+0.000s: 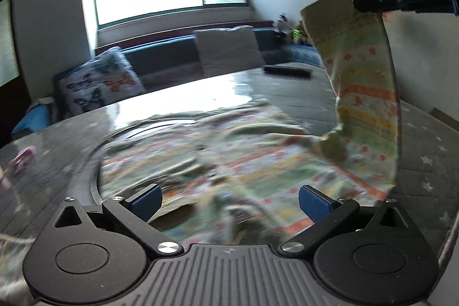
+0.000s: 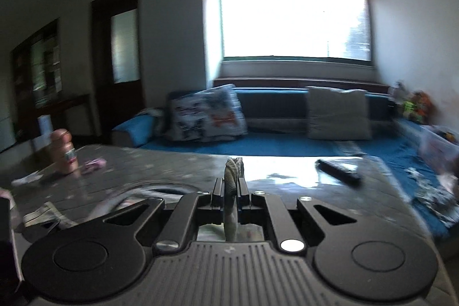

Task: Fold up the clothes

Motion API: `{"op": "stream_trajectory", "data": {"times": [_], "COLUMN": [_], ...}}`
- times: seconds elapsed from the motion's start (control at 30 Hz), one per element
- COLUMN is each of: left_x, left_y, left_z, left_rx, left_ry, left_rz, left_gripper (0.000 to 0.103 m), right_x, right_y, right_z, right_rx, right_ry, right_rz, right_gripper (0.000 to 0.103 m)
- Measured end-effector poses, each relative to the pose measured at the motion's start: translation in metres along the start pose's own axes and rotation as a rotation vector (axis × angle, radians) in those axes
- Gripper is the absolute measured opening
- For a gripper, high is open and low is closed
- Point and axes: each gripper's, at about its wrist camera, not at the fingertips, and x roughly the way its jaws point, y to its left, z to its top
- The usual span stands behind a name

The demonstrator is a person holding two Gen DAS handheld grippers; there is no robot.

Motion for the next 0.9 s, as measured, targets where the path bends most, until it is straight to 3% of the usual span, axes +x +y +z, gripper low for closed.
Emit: {"op": "stream_trajectory", "data": {"times": [0.3, 0.5, 0.57, 0.73, 0.9], "left_x": [-0.02, -0.029, -0.03, -0.032, -0.036], "left_y": [0.043, 0.064, 0.068, 0.073, 0.073], "left_z": [-0.024, -0.036, -0.036, -0.035, -0.03], "left_rx": [-0.098, -0.149, -0.159, -0.172, -0.177], "left_ry": [0.013, 0.021, 0.019, 0.016, 0.005], "left_rz": [0.075, 0.118, 0.128, 0.149, 0.15], "left_gripper": [0.102, 0.102, 0.102, 0.102, 0.102], "right_x": [0.048, 0.065, 0.066, 0.057, 0.051], "right_y": [0.086, 0.115, 0.119, 0.115, 0.093], "right_z": [-0.014, -0.036, -0.041, -0.05, -0.063], "right_rx": [-0.093, -0.087, -0.082, -0.085, -0.091], "right_ry": [0.095, 0.175, 0.196, 0.216, 0.258], "right_rz": [0.175, 0.254, 0.278, 0.316, 0.274], "right_gripper": [0.007, 0.008, 0.016, 0.022, 0.022]}}
